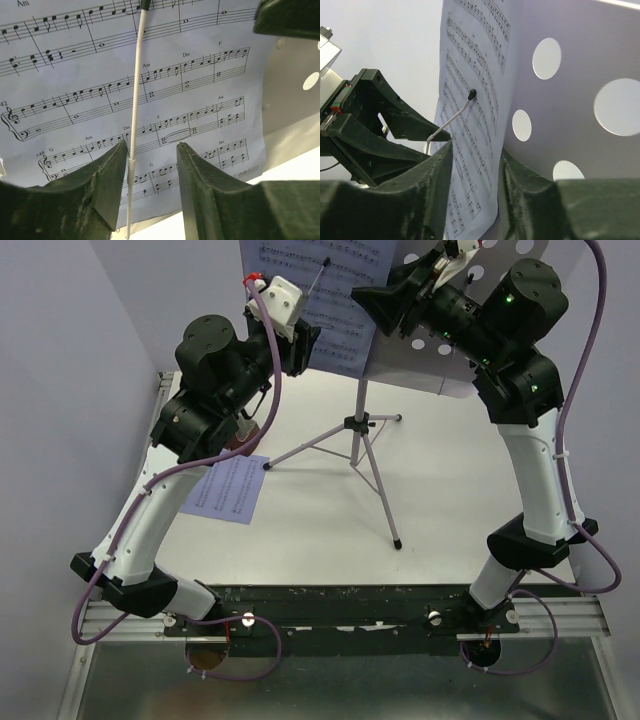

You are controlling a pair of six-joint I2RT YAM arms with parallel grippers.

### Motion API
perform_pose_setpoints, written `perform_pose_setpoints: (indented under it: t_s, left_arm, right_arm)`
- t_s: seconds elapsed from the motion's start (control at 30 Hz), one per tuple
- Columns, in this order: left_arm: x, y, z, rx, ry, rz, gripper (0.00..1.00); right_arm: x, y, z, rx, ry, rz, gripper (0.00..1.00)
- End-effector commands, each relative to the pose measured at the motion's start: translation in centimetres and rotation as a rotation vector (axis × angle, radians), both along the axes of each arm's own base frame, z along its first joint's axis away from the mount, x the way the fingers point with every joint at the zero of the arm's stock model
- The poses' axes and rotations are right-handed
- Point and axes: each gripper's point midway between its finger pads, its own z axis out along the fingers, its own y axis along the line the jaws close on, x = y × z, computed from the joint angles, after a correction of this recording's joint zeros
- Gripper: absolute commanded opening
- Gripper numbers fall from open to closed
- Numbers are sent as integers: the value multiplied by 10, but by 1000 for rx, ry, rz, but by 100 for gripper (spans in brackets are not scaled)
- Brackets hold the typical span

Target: Set up the instrument practice props

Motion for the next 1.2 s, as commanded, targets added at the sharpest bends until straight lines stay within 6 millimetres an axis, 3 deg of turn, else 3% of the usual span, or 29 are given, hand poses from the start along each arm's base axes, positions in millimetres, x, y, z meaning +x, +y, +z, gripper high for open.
perform_pose_setpoints:
  t_s: [0.0, 0.23, 0.43, 0.6, 0.7, 0.8, 0.97, 1.17]
  left_arm:
    - [-18, 9, 12, -46, -7, -10, 58]
    - [-44, 34, 10, -90, -5, 20, 78]
    - [-70, 54, -8, -116, 30, 21, 81]
    - [-90, 67, -47, -134, 117, 27, 81]
    - [-97, 75, -85, -144, 206, 48, 83]
    - [-105, 82, -131, -171, 325, 78, 87]
    - [-115, 94, -213, -228, 543, 162, 99]
    - [-121, 107, -289, -256, 745, 278, 99]
  right_arm:
    - [-14, -15, 12, -5, -40, -39, 50]
    - [-29, -32, 17, -36, -75, -78, 72]
    - [-30, -40, 9, -59, -61, -110, 74]
    - [-54, -39, -3, -141, -81, -31, 74]
    - [-86, -31, -29, -293, -142, 132, 76]
    - [-130, -27, -69, -445, -198, 363, 99]
    - [-190, -41, -139, -573, -157, 622, 100]
    - [-216, -54, -229, -603, 42, 709, 100]
